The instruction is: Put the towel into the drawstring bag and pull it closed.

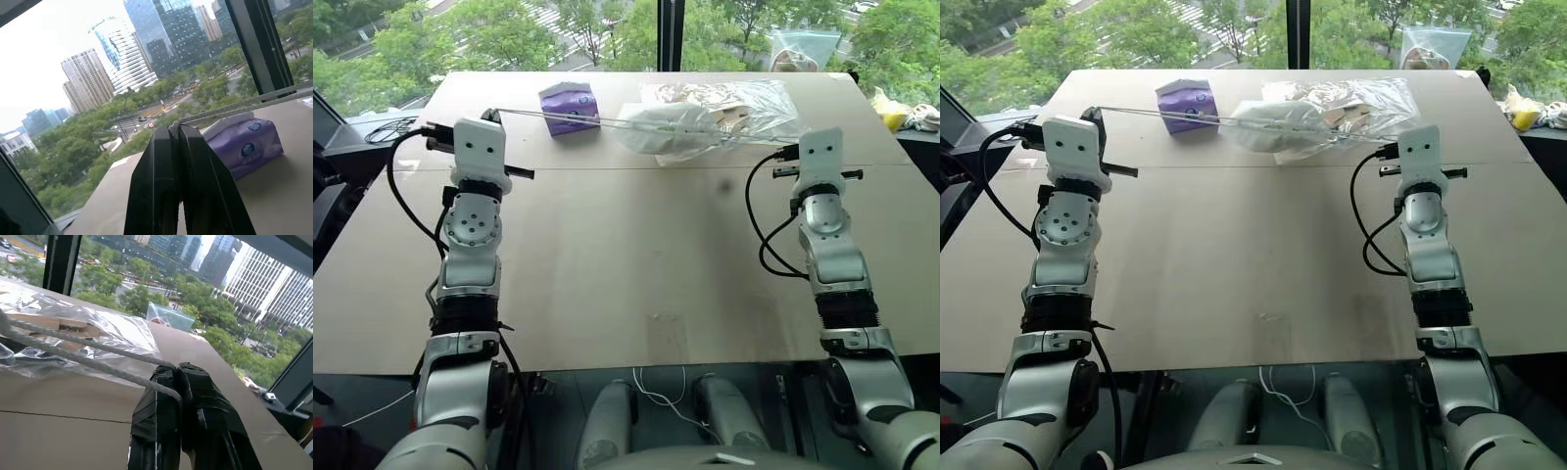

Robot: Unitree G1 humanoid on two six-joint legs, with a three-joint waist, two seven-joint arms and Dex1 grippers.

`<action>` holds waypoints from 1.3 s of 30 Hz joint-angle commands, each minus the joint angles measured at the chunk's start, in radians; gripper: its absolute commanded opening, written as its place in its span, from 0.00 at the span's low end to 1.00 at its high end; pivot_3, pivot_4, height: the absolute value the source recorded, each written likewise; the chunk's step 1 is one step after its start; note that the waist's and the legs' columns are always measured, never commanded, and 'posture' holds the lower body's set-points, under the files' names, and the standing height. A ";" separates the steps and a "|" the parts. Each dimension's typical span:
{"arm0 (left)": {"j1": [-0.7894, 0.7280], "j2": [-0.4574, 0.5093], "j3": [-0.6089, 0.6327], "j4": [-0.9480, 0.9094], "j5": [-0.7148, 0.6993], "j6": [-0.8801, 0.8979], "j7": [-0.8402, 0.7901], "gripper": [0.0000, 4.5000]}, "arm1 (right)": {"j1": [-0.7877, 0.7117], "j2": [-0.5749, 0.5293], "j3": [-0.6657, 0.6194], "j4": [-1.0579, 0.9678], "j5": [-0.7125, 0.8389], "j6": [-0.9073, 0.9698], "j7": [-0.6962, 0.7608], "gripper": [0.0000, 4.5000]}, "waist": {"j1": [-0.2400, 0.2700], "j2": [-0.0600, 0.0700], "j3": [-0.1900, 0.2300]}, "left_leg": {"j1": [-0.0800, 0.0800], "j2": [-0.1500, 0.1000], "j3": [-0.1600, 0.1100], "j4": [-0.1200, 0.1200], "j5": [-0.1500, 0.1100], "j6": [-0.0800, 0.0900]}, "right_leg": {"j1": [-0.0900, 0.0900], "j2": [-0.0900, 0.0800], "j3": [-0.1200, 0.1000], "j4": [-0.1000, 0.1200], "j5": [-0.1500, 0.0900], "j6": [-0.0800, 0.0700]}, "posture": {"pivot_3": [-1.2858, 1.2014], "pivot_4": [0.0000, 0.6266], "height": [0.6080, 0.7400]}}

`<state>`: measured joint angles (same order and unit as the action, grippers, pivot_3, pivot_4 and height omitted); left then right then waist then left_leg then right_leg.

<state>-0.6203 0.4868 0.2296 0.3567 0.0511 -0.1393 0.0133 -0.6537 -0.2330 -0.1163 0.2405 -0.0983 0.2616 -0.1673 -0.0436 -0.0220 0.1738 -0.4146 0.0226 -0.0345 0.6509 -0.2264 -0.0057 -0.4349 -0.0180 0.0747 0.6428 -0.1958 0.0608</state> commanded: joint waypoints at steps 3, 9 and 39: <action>-0.026 -0.019 0.189 0.003 -0.111 0.132 0.177 0.01 | -0.011 0.033 -0.144 -0.007 0.106 0.074 -0.075 0.00 | -0.002 0.000 0.000 | 0.000 0.000 0.000 0.000 0.000 0.000 | 0.000 0.000 0.000 0.000 0.000 0.000 | 0.52 0.24 1.00; -0.029 -0.053 0.270 0.029 -0.213 0.202 0.253 0.01 | -0.025 0.097 -0.291 -0.007 0.246 0.161 -0.208 0.00 | 0.003 0.000 0.000 | 0.000 0.000 0.000 0.000 0.000 0.000 | 0.000 0.000 0.000 0.000 0.000 0.000 | 0.52 0.24 1.00; 0.160 0.197 -0.065 -0.083 -0.434 0.528 -0.748 0.79 | 0.262 -0.372 0.092 -0.248 0.392 0.177 0.715 1.00 | -0.020 0.000 0.000 | 0.001 0.000 0.000 -0.002 0.000 0.000 | 0.000 0.001 0.000 -0.001 -0.002 0.003 | 0.52 0.24 1.00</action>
<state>-0.4743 0.6634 0.1502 0.3197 -0.3560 0.3687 -0.6774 -0.3982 -0.5807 0.0118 0.0365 0.2797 0.4852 0.4804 -0.0631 -0.0220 0.1740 -0.4135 0.0229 -0.0346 0.6493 -0.2264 -0.0057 -0.4345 -0.0173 0.0745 0.6421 -0.1984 0.0638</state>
